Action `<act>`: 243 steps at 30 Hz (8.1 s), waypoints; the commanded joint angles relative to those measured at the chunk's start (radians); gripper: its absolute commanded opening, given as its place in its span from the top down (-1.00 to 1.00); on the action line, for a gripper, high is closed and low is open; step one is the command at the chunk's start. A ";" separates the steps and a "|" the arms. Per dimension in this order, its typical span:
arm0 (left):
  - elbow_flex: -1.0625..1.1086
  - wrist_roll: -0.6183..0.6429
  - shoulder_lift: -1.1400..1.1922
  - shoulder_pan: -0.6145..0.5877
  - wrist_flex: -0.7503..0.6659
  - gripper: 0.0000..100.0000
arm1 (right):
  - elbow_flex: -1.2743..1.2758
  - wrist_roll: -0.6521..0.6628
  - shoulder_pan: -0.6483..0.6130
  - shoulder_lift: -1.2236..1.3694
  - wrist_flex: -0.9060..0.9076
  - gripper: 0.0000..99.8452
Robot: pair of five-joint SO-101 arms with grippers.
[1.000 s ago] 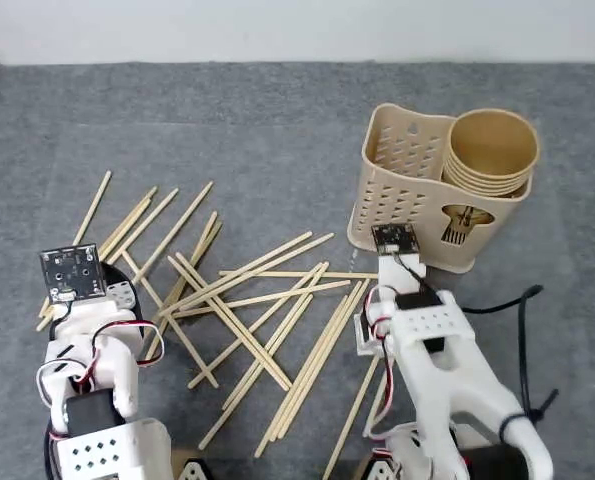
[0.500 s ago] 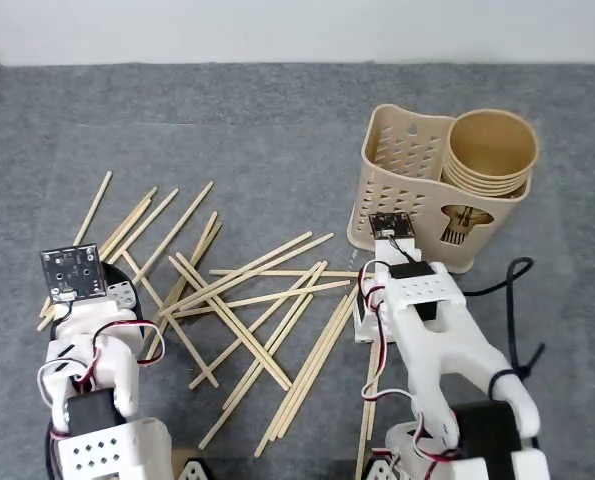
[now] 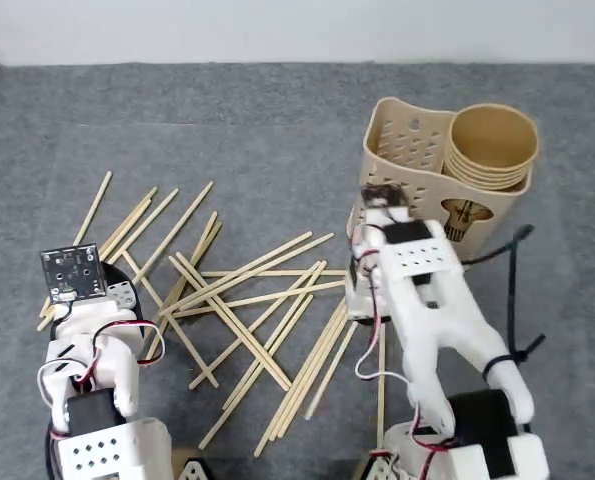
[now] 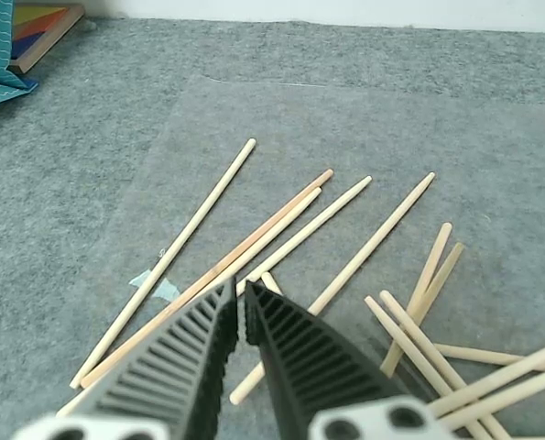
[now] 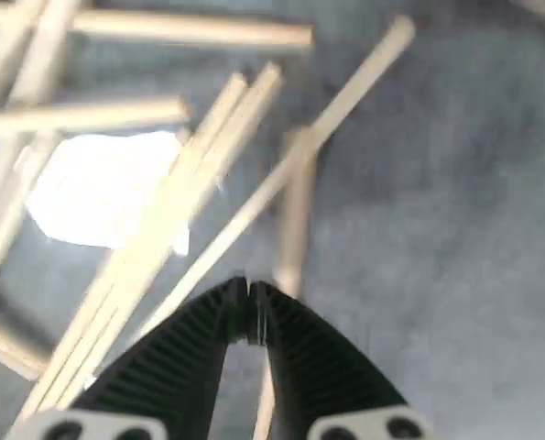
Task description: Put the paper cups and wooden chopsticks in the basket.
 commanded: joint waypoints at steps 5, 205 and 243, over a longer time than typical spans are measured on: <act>-0.007 0.002 -0.012 0.003 -0.021 0.96 | -0.183 -0.015 -0.160 -0.004 0.091 0.98; -0.007 0.000 -0.012 0.005 -0.021 0.96 | -1.453 0.058 -0.061 0.119 -0.183 0.98; -0.005 0.000 -0.012 0.005 -0.021 0.96 | -1.054 0.238 0.179 0.077 -0.375 0.61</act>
